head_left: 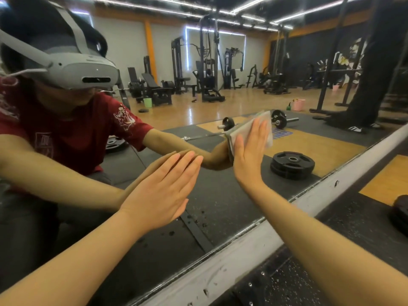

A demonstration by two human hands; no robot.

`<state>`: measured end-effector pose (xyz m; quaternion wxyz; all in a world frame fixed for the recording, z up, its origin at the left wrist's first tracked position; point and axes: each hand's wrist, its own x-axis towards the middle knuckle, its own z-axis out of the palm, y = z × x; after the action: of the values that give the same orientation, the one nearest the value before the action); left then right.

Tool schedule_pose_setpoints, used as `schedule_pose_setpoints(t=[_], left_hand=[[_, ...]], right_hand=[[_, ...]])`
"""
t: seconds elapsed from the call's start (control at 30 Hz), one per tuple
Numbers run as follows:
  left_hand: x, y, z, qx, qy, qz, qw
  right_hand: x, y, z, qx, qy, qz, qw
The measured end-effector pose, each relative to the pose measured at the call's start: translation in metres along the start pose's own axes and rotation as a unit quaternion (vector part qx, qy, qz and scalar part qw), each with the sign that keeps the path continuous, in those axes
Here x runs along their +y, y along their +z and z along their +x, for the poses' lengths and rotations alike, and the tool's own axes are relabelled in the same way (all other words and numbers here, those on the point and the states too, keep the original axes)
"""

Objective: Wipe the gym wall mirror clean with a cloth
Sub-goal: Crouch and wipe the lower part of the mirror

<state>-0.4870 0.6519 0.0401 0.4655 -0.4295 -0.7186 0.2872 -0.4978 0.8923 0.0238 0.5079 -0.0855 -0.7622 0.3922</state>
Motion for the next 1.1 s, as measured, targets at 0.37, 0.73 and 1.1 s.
schedule_pose_setpoints(t=[0.37, 0.73, 1.1], left_hand=[[0.000, -0.001, -0.001, 0.004, -0.006, 0.012, 1.000], [0.000, 0.000, -0.001, 0.006, 0.000, -0.004, 1.000], [0.003, -0.018, -0.024, -0.007, -0.051, -0.020, 0.998]], right_hand=[[0.067, -0.006, -0.058, -0.026, 0.189, 0.014, 0.982], [-0.011, 0.016, -0.055, -0.050, -0.033, 0.023, 0.998], [0.019, 0.009, -0.117, -0.102, 0.064, 0.001, 0.993]])
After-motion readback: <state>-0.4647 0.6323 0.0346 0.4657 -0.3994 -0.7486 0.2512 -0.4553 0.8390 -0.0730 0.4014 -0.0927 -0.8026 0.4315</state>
